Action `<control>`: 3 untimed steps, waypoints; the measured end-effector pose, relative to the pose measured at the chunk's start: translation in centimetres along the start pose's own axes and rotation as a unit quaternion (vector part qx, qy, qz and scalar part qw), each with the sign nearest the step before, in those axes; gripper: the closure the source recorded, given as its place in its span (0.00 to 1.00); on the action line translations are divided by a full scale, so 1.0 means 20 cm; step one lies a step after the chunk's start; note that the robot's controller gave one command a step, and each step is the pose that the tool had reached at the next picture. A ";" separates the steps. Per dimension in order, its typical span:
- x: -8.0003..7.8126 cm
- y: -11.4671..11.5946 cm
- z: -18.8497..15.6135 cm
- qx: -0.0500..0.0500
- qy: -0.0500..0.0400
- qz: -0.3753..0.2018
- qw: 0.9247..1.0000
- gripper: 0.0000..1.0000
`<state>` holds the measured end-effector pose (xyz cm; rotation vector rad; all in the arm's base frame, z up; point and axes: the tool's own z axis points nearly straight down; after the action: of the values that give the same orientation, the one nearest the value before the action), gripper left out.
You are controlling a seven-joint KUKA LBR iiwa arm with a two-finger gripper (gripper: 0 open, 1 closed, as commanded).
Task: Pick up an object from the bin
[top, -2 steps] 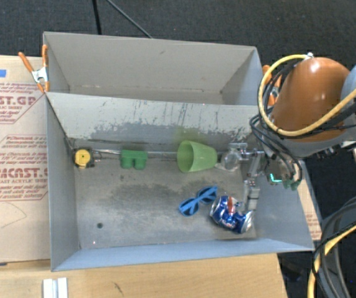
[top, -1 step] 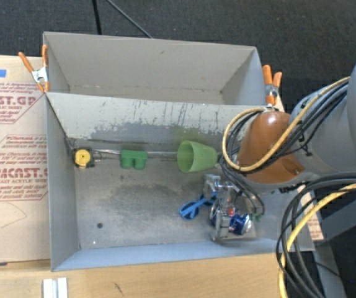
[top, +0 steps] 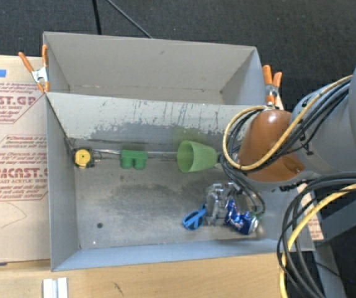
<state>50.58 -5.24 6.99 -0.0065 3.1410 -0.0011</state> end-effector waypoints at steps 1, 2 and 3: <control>-0.11 0.07 -0.65 0.000 -0.005 -0.003 1.000 1.00; -0.10 0.07 -0.63 0.000 -0.001 -0.003 1.000 0.00; 0.12 -0.09 -0.13 -0.001 0.005 0.060 0.998 0.00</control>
Offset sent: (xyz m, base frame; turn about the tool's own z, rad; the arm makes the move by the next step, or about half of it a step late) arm 0.0195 0.0140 0.1254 -0.0055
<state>48.10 -7.04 9.61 0.1836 3.1453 0.0012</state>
